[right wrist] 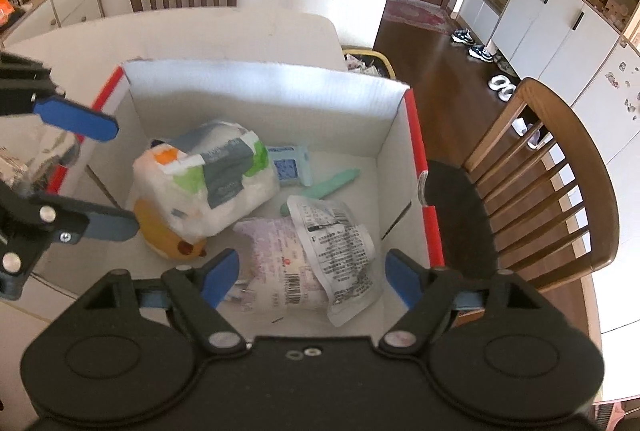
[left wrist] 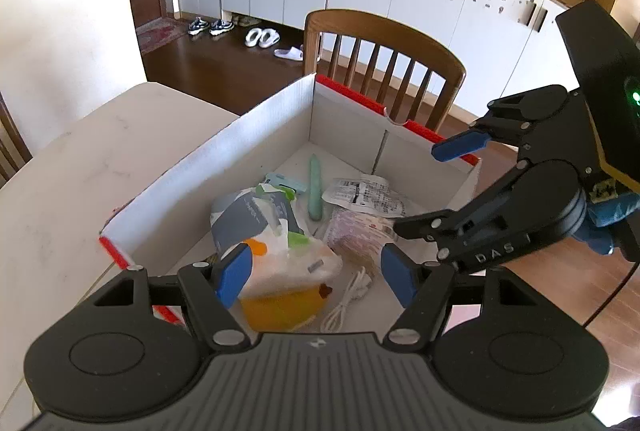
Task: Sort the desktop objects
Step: 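Open the left gripper to drop the white bag into the box, then withdraw both grippers from the shoebox back over the table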
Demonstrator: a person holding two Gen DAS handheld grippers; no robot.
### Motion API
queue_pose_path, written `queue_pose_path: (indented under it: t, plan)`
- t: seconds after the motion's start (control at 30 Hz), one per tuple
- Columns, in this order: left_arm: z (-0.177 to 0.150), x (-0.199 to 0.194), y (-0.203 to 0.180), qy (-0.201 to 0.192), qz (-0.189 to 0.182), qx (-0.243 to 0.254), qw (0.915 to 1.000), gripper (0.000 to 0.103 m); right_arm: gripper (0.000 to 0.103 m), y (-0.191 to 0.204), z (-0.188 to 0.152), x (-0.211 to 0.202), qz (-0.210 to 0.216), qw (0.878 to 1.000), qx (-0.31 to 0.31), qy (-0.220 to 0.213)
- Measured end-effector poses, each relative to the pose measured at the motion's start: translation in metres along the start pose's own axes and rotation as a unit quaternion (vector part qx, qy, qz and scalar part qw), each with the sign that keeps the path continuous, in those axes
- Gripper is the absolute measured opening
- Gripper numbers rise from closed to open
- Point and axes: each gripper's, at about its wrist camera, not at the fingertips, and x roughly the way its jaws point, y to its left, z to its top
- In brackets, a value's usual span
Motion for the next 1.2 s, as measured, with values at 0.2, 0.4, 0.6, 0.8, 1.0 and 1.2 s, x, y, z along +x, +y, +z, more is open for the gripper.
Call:
queue_pose_path:
  t: [0.2,0.4,0.6,0.8,1.0,1.2]
  plan:
    - [-0.013,-0.02,-0.002,-0.011,0.002,-0.011,0.9999,0.07,0.086,0.009,-0.001,-0.014,0.004,1.0,0.009,-0.014]
    - [-0.032,-0.037,-0.003,-0.017,-0.002,-0.025,0.9995,0.07,0.089,0.019,-0.006,-0.021,0.008,0.999,0.025,-0.02]
    - [-0.049,-0.054,-0.002,-0.028,-0.008,-0.035,0.999,0.082,0.097,0.033,-0.009,-0.032,0.013,0.998,0.039,-0.04]
    - [-0.064,-0.071,0.002,-0.042,-0.008,-0.044,0.9981,0.091,0.097,0.048,-0.014,-0.041,0.016,0.997,0.05,-0.052]
    - [-0.081,-0.09,0.011,-0.055,0.007,-0.053,0.9971,0.101,0.097,0.065,-0.021,-0.053,0.023,0.996,0.062,-0.066]
    - [-0.102,-0.105,0.021,-0.06,0.018,-0.067,0.9958,0.102,0.097,0.086,-0.024,-0.053,0.028,0.996,0.064,-0.062]
